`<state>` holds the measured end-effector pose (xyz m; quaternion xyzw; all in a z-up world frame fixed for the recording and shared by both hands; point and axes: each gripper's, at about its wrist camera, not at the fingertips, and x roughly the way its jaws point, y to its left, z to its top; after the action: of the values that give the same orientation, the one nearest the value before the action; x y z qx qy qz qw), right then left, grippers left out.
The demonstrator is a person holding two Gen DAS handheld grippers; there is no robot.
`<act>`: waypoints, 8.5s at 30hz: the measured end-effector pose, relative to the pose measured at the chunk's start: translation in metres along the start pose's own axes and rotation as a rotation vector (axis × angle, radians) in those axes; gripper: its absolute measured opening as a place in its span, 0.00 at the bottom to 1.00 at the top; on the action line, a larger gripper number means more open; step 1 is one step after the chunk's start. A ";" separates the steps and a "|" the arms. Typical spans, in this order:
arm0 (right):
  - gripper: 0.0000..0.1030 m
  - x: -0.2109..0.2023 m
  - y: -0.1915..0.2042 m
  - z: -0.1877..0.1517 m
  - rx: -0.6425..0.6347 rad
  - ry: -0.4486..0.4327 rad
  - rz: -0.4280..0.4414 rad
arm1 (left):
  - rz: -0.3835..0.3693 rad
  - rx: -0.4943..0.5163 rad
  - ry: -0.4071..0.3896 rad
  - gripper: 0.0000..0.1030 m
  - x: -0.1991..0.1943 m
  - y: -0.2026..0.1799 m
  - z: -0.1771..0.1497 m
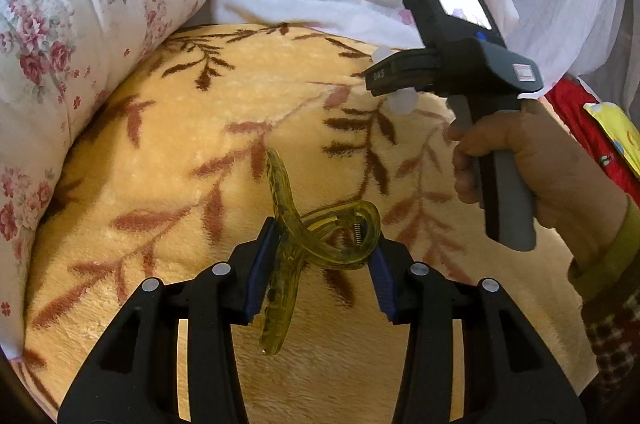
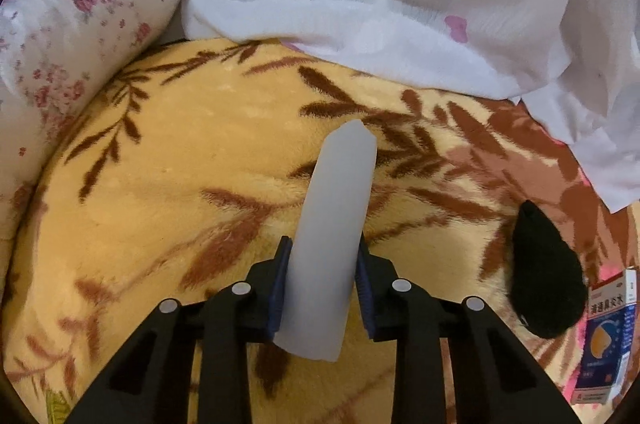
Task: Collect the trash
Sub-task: 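Lower the hair clip and white tube into the orange bin, opening both tools, then grasp the black pouch with the left tool while the right tool grasps the blue-white medicine box, then lower the black pouch and medicine box into the orange bin and release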
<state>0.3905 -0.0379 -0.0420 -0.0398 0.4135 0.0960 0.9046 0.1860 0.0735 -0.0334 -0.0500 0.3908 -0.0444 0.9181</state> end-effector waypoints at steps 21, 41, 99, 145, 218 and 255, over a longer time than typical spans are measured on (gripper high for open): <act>0.29 -0.220 -0.053 -0.213 0.053 -0.096 0.140 | 0.015 0.074 0.017 0.41 -0.052 -0.033 -0.045; 0.30 -0.277 -0.027 -0.423 0.098 0.139 0.234 | -0.111 0.311 0.231 0.41 -0.130 -0.098 -0.206; 0.83 -0.192 -0.211 -0.209 0.254 -0.129 -0.105 | -0.004 0.292 0.052 0.75 -0.083 -0.129 -0.079; 0.28 -0.226 -0.216 -0.198 0.247 -0.307 0.008 | -0.022 0.106 0.057 0.75 0.133 -0.224 0.116; 0.28 -0.266 -0.013 -0.456 0.055 0.354 0.295 | -0.150 0.417 0.412 0.42 -0.142 -0.099 -0.249; 0.56 -0.273 -0.009 -0.453 0.078 0.320 0.216 | -0.136 0.385 0.421 0.65 -0.142 -0.110 -0.245</act>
<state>-0.1172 -0.1535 -0.1325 0.0250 0.5573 0.1687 0.8126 -0.0933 -0.0329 -0.0870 0.1096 0.5529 -0.1885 0.8042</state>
